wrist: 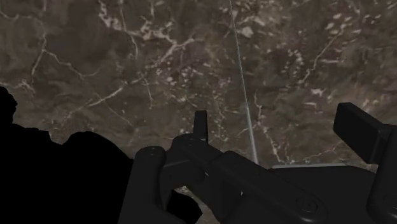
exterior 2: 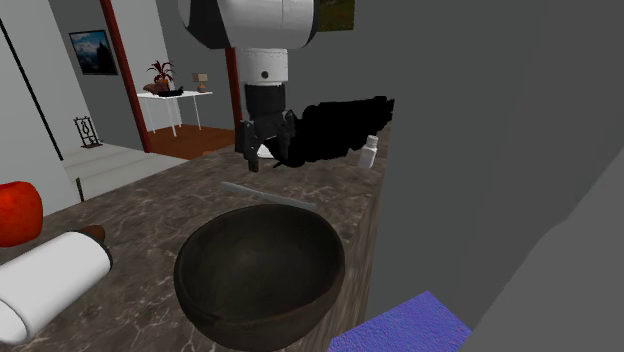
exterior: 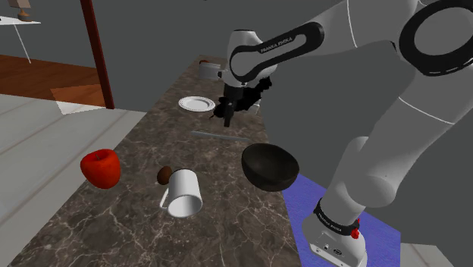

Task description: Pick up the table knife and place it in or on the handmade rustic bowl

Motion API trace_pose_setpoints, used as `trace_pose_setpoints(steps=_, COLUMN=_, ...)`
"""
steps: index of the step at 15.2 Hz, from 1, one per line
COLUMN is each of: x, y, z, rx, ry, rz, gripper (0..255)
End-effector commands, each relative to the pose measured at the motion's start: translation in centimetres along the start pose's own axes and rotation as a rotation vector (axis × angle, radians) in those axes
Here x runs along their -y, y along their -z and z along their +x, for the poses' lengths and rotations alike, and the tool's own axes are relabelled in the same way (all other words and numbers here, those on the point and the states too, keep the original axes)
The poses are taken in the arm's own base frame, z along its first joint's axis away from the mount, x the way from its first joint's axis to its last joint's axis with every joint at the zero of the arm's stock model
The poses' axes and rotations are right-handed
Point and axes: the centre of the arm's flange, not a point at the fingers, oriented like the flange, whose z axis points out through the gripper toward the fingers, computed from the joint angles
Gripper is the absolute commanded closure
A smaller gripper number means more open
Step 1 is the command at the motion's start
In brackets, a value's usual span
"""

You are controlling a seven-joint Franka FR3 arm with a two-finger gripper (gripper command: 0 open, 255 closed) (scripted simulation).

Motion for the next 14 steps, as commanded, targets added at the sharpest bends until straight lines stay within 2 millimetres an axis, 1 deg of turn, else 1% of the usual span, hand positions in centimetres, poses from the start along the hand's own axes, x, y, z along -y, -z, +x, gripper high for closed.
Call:
trace_pose_setpoints(steps=1, x=-0.2, y=-1.5, z=2.3, rx=-0.014, ry=0.075, rz=0.003, gripper=0)
trace_pose_setpoints(steps=3, x=0.0, y=-2.8, z=4.3, rx=-0.029, ry=0.144, rz=0.007, gripper=0)
trace_pose_setpoints(steps=4, x=0.0, y=-3.0, z=4.6, rx=-0.031, ry=0.154, rz=0.008, gripper=0)
trace_pose_setpoints(steps=10, x=0.1, y=-6.1, z=4.7, rx=-0.031, ry=0.154, rz=0.008, gripper=0)
trace_pose_setpoints(steps=11, x=0.1, y=-7.0, z=4.7, rx=-0.031, ry=0.154, rz=0.008, gripper=0)
trace_pose_setpoints(steps=14, x=0.1, y=-7.0, z=4.7, rx=-0.031, ry=0.154, rz=0.008, gripper=0)
